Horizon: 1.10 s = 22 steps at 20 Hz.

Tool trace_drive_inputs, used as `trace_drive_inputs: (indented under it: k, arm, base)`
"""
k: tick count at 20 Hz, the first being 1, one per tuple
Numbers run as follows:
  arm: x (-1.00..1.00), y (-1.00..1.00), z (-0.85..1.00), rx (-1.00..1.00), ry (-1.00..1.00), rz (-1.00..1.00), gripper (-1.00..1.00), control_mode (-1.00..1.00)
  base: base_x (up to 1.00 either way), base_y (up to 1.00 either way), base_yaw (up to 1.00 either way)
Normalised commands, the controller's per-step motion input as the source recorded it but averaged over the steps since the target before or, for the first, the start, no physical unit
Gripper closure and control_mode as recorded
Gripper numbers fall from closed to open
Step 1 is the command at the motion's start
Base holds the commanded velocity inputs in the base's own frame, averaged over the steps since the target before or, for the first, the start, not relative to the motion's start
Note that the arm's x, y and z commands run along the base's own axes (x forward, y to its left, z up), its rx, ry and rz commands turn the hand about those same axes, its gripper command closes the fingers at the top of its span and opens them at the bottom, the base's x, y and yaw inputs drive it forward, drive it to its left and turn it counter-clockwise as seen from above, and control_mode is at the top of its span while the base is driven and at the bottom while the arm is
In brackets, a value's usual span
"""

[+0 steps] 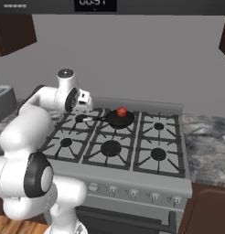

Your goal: Place the pan on the rear center burner on the stove. Then place the tomato and the onion in the pan and turn on the rear center burner.

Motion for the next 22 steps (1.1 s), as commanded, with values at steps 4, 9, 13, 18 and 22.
trace_drive_inputs:
  k: [4,9,13,18,22]
  arm:
    - [-0.6,0.88,0.0,0.0,0.0,0.04,-1.0,-1.0]
    - [-0.53,0.83,0.0,0.0,0.0,0.06,-1.0,-1.0]
    - [-0.42,0.82,0.0,-0.01,0.0,0.06,-1.0,-1.0]
    - [-0.26,0.75,0.0,-0.02,0.0,0.05,-1.0,-1.0]
    - [-0.14,0.62,-0.03,-0.01,0.0,0.05,-1.0,-1.0]
  base:
    - [0.0,0.0,0.0]
    - [0.0,0.0,0.0]
    - [0.0,0.0,0.0]
    - [0.0,0.0,0.0]
    - [0.0,0.0,0.0]
